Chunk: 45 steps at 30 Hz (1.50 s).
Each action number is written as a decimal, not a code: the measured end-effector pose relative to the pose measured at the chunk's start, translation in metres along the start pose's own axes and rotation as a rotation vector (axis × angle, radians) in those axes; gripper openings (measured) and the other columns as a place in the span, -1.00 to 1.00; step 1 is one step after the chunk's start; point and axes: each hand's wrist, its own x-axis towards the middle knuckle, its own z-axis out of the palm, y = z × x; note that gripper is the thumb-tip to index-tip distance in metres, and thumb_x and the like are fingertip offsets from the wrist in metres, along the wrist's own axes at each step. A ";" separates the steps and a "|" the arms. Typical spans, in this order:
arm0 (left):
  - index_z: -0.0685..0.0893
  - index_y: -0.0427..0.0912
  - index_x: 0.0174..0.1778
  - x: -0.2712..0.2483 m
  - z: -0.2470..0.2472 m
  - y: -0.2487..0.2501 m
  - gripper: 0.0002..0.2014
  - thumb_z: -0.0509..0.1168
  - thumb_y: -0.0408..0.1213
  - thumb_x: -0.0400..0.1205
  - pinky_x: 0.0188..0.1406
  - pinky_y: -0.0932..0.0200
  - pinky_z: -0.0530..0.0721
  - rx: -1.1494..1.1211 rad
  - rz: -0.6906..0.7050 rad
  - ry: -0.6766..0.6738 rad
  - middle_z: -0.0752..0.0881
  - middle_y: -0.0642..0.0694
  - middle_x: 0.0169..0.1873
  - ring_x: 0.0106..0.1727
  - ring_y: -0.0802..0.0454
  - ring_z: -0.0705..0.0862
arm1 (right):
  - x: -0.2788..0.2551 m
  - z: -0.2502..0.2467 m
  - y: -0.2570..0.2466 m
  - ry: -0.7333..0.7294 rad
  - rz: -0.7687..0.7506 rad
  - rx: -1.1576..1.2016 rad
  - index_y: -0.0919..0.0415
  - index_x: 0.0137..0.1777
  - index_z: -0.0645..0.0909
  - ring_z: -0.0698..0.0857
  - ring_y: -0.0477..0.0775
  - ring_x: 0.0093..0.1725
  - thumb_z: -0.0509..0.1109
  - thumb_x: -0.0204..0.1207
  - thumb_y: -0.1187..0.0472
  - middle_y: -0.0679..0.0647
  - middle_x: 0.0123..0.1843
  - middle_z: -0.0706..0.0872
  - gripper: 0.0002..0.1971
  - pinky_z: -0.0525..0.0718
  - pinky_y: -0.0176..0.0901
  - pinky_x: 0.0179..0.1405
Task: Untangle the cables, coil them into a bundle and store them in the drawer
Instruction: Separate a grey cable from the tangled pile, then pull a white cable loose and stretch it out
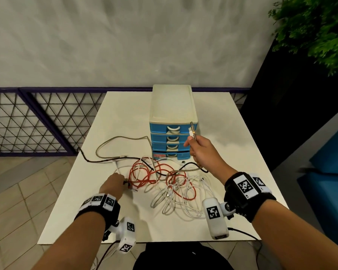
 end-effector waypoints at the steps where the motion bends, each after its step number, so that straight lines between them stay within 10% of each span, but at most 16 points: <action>1: 0.60 -0.21 0.16 -0.002 -0.001 -0.001 -0.77 0.14 -0.37 0.63 0.09 0.09 0.62 0.013 -0.014 0.017 0.63 -0.19 0.16 0.19 -0.14 0.64 | -0.001 0.001 0.001 -0.002 0.002 -0.002 0.12 -0.18 0.58 0.20 -0.11 -0.57 0.11 0.75 0.04 -0.03 -0.47 0.27 -0.66 0.19 -0.26 -0.63; 8: 0.58 -0.10 0.07 -0.015 -0.014 -0.003 -0.79 0.19 -0.40 0.57 -0.15 0.14 0.51 0.031 0.057 0.113 0.68 -0.09 0.03 0.06 -0.10 0.66 | -0.003 0.002 -0.003 -0.026 -0.009 0.005 0.12 -0.17 0.59 0.21 -0.15 -0.60 0.11 0.75 0.05 -0.02 -0.46 0.28 -0.67 0.19 -0.30 -0.65; 16: 0.61 -0.19 -0.14 -0.014 -0.084 0.036 -0.91 0.26 -0.45 0.60 -0.19 0.18 0.50 -0.503 0.255 0.728 0.73 -0.08 -0.27 -0.24 -0.09 0.68 | 0.002 0.007 -0.013 -0.022 0.015 0.080 0.15 -0.21 0.53 0.26 -0.16 -0.64 0.09 0.76 0.06 0.00 -0.47 0.35 -0.65 0.24 -0.34 -0.66; 19: 0.60 -0.15 -0.08 -0.029 -0.119 0.069 -0.97 0.27 -0.36 0.64 -0.32 0.40 0.62 -0.952 0.319 0.603 0.69 0.00 -0.24 -0.38 0.14 0.72 | 0.001 0.013 -0.020 -0.027 0.007 0.193 0.21 -0.07 0.60 0.51 -0.09 -0.52 0.09 0.77 0.12 0.08 -0.31 0.61 -0.69 0.51 -0.31 -0.59; 24: 0.63 -0.06 -0.17 -0.053 -0.146 0.122 -0.92 0.39 -0.32 0.58 -0.15 0.00 0.80 -1.175 0.502 0.418 0.69 -0.08 -0.25 -0.29 -0.04 0.78 | 0.006 0.030 -0.026 -0.114 -0.015 0.381 0.20 0.30 0.64 0.71 0.01 0.27 0.17 0.74 0.09 0.10 0.28 0.73 -0.68 0.71 -0.02 0.25; 34: 0.45 -0.04 -0.17 -0.038 -0.094 0.114 -0.84 0.10 -0.16 0.73 -0.27 0.15 0.50 -0.849 0.686 0.147 0.53 -0.06 -0.40 -0.35 0.12 0.47 | 0.012 0.016 -0.056 0.054 -0.223 0.581 0.20 -0.05 0.45 0.81 0.08 -0.20 0.02 0.79 0.19 0.14 -0.22 0.70 -0.77 0.79 -0.11 -0.10; 38: 0.58 -0.09 -0.15 -0.023 -0.056 0.079 -0.74 0.05 -0.11 0.70 -0.19 0.18 0.51 -0.625 0.704 0.068 0.67 0.06 -0.30 -0.27 0.26 0.55 | 0.022 -0.007 -0.071 0.214 -0.297 0.643 0.17 -0.13 0.41 0.41 -0.09 -0.58 -0.01 0.79 0.19 0.00 -0.44 0.36 -0.73 0.61 -0.19 -0.51; 41: 0.60 -0.16 -0.15 -0.018 -0.048 0.075 -0.76 0.06 -0.31 0.74 -0.15 0.40 0.47 -0.575 0.700 0.072 0.67 0.26 -0.30 -0.23 0.32 0.59 | 0.024 -0.014 -0.071 0.285 -0.312 0.513 0.14 -0.16 0.43 0.23 -0.14 -0.59 0.02 0.78 0.19 -0.06 -0.47 0.29 -0.72 0.25 -0.30 -0.62; 45: 0.63 -0.07 -0.20 -0.012 -0.066 0.086 -0.79 0.17 -0.31 0.71 -0.25 0.40 0.52 -0.468 0.739 0.170 0.71 0.07 -0.33 -0.31 0.39 0.62 | 0.013 -0.010 -0.059 0.179 -0.347 -0.064 0.01 -0.22 0.53 0.39 -0.20 -0.43 0.20 0.72 0.08 -0.17 -0.40 0.42 -0.75 0.37 -0.27 -0.39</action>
